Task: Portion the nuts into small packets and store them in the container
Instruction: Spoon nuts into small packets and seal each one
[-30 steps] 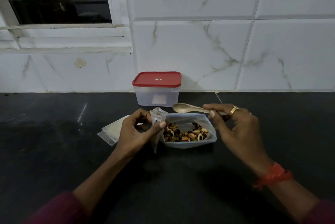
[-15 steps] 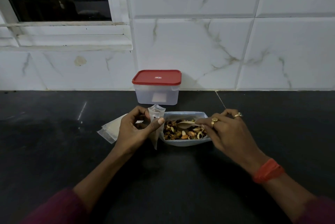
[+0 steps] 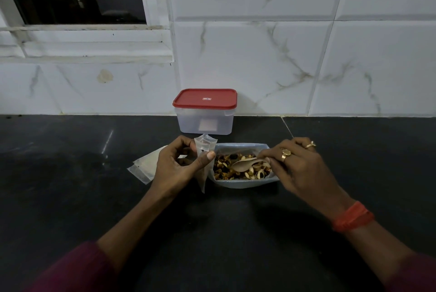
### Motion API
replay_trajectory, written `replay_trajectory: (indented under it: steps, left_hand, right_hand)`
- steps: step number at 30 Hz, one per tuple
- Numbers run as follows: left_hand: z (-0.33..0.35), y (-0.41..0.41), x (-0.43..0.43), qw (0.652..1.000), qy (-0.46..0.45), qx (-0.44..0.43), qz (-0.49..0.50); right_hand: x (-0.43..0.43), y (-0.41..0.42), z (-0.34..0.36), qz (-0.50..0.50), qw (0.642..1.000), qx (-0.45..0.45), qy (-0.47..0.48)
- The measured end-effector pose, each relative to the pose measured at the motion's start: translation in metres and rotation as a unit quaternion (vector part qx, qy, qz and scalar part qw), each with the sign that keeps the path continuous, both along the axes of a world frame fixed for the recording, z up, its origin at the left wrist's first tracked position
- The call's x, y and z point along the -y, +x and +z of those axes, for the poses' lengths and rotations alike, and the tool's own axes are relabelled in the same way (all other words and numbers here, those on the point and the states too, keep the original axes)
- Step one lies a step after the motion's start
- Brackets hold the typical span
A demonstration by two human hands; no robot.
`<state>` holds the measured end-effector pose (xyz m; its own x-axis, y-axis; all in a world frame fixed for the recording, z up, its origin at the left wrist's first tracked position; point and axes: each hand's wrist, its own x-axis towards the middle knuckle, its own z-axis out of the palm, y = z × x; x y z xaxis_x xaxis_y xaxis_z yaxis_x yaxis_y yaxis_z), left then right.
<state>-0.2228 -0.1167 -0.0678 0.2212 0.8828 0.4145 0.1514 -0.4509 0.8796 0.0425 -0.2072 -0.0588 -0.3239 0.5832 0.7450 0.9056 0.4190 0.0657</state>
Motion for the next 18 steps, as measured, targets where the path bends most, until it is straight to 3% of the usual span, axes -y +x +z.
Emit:
replay_trajectory:
  steps: [8, 14, 18]
  left_hand:
    - [0.000, -0.001, 0.001, 1.000, 0.005, 0.003, -0.007]
    - [-0.001, -0.001, 0.001, 1.000, 0.005, 0.002, -0.014]
    - [0.000, -0.001, 0.001, 1.000, 0.008, 0.005, -0.015]
  right_hand:
    - [0.002, 0.007, 0.003, -0.049, 0.989, -0.128, 0.053]
    - [0.002, -0.002, -0.006, -0.025, 0.997, -0.063, -0.028]
    - [0.001, 0.001, 0.000, -0.046, 0.996, -0.062, 0.051]
